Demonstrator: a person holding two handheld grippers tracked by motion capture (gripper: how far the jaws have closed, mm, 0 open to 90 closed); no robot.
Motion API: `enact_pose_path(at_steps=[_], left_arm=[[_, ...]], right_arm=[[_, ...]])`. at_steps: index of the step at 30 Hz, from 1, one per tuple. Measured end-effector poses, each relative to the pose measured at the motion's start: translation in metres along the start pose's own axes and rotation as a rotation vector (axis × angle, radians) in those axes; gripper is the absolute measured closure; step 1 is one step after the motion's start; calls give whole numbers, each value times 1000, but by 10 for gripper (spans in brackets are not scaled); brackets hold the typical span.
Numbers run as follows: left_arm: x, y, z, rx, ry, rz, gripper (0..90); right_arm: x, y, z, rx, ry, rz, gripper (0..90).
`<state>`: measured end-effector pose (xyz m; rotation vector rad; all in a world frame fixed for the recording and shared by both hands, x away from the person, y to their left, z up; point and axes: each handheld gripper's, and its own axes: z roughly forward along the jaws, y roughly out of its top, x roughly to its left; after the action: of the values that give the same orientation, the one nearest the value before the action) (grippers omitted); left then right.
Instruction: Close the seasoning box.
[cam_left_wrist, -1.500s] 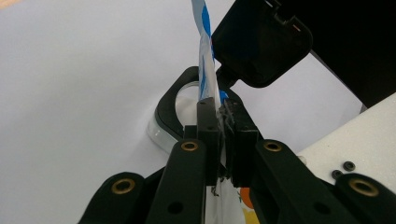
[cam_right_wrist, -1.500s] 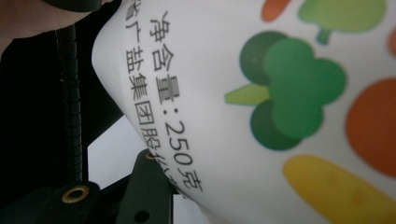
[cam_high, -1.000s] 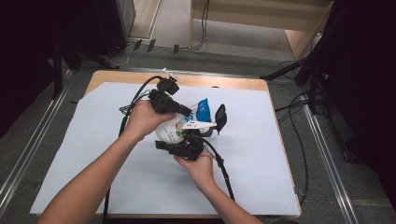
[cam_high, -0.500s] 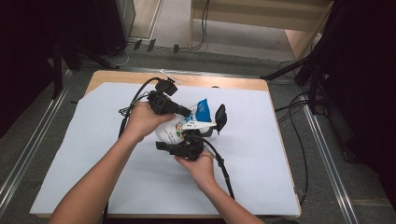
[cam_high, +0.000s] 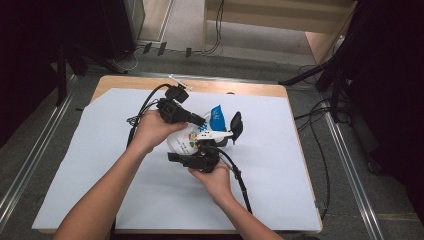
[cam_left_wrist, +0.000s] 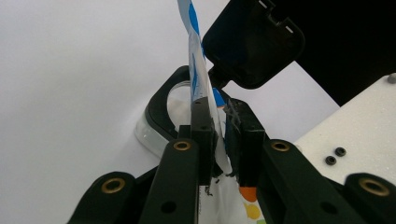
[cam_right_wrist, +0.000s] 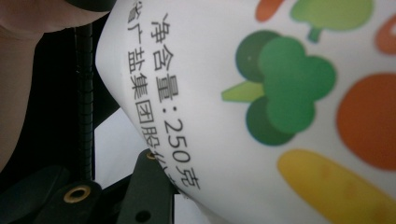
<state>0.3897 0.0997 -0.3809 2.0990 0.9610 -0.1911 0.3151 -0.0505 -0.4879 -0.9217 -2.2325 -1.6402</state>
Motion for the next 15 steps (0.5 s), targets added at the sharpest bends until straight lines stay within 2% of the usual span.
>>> enact_pose_path(at_steps=[5, 15], left_arm=[[0, -2, -2, -4, -10, 6, 793], [1, -11, -7, -31, -9, 13, 825]], right_arm=[[0, 0, -1, -7, 0, 3, 695], [-1, -1, -1, -10, 15, 4, 695]])
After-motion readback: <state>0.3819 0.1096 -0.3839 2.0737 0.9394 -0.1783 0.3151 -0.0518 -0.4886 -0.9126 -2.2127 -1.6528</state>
